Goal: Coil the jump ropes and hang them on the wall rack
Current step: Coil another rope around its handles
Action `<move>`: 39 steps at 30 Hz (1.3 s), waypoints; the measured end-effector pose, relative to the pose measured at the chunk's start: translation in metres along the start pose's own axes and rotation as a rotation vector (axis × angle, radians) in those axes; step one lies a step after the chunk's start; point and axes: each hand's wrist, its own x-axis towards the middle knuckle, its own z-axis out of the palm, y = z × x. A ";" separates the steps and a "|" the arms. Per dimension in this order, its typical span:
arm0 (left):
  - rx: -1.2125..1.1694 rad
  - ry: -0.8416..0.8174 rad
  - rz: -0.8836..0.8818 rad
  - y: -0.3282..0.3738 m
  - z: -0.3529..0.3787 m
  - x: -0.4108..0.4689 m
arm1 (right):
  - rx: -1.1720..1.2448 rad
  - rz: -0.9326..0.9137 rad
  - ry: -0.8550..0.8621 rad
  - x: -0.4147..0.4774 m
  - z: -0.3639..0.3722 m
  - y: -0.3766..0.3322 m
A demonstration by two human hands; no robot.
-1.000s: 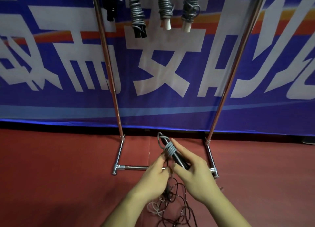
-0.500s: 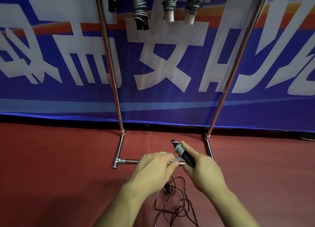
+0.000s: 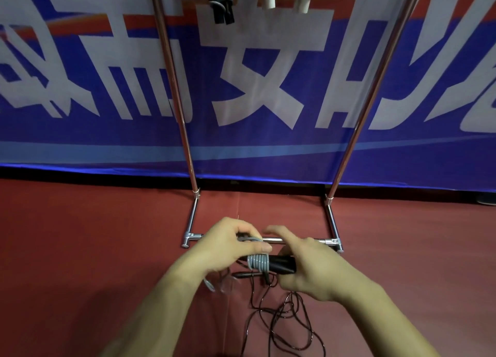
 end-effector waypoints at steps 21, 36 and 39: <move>-0.408 -0.020 -0.256 0.023 0.051 0.006 | 0.581 0.033 0.538 0.009 -0.011 0.006; 0.960 0.187 0.015 0.022 0.032 0.002 | -0.337 0.367 0.367 0.031 0.042 0.010; 0.962 0.133 0.099 0.015 0.026 -0.001 | -0.385 0.338 0.256 0.029 0.045 0.010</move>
